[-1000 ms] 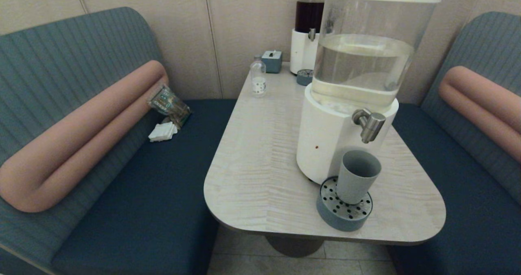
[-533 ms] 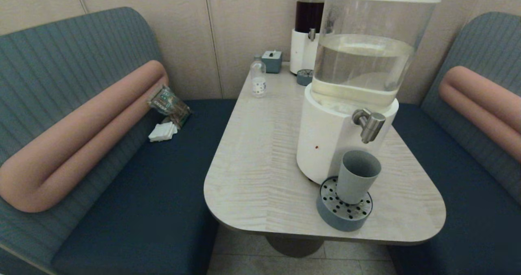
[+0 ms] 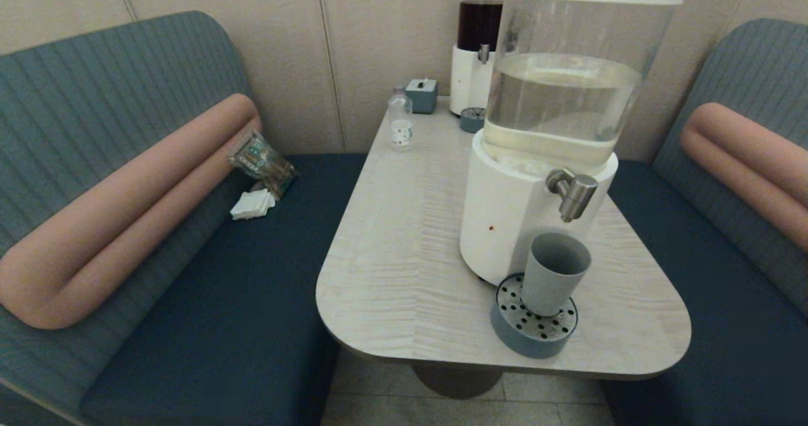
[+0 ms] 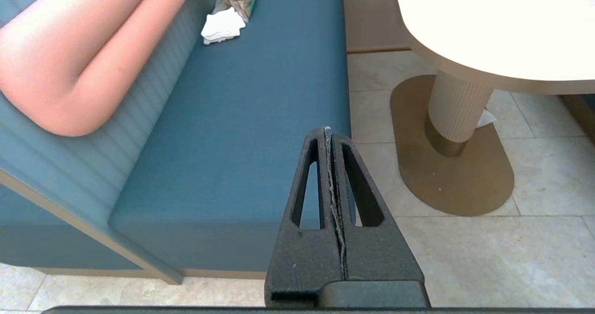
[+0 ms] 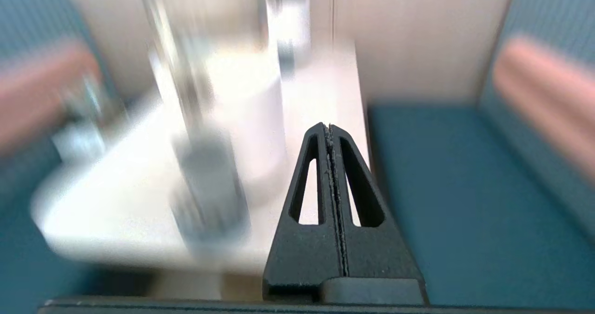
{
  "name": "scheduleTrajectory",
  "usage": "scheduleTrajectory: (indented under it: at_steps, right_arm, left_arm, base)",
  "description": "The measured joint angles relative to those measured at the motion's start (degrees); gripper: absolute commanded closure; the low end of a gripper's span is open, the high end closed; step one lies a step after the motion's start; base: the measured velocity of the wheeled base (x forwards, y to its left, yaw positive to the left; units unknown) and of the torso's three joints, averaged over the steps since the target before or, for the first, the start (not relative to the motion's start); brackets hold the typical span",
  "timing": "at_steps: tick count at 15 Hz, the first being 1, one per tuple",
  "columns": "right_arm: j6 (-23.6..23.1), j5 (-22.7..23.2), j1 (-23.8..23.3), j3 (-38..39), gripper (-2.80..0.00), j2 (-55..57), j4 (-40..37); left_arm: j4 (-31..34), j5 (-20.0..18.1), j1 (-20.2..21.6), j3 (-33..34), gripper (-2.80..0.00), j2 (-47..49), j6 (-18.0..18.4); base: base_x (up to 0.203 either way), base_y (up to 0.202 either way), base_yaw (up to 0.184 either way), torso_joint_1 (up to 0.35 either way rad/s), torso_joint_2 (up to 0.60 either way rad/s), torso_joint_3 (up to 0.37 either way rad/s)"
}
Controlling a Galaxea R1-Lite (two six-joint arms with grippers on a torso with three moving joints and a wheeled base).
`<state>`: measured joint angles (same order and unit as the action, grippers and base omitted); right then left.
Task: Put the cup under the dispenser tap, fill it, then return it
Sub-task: Turn on the faucet
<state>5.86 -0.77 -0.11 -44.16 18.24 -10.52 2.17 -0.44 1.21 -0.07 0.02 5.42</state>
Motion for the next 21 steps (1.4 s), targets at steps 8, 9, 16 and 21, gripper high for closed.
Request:
scheduleTrajectory:
  at_steps: [8,9,16,21]
  right_arm:
    - [-0.8,5.0,0.9,-57.0,0.00,53.2,-29.6]
    - [-1.0,7.9,1.1,-60.4,0.00,57.8,-34.3]
    - [-1.8,18.9,5.9,-65.1,0.00,74.1,-42.6]
    - [-8.2,18.5,9.4,-62.0,0.00,76.0,-39.5]
  left_arm:
    - [0.0,0.0,0.0,0.0,0.00,0.0,0.0]
    - [0.0,0.0,0.0,0.0,0.00,0.0,0.0]
    - [0.0,0.0,0.0,0.0,0.00,0.1,0.0]
    - [0.0,0.0,0.0,0.0,0.00,0.1,0.0]
  base:
    - [0.000,0.000,0.000,0.000,0.00,0.000]
    - [0.000,0.000,0.000,0.000,0.00,0.000]
    - [0.000,0.000,0.000,0.000,0.00,0.000]
    - [0.000,0.000,0.000,0.000,0.00,0.000]
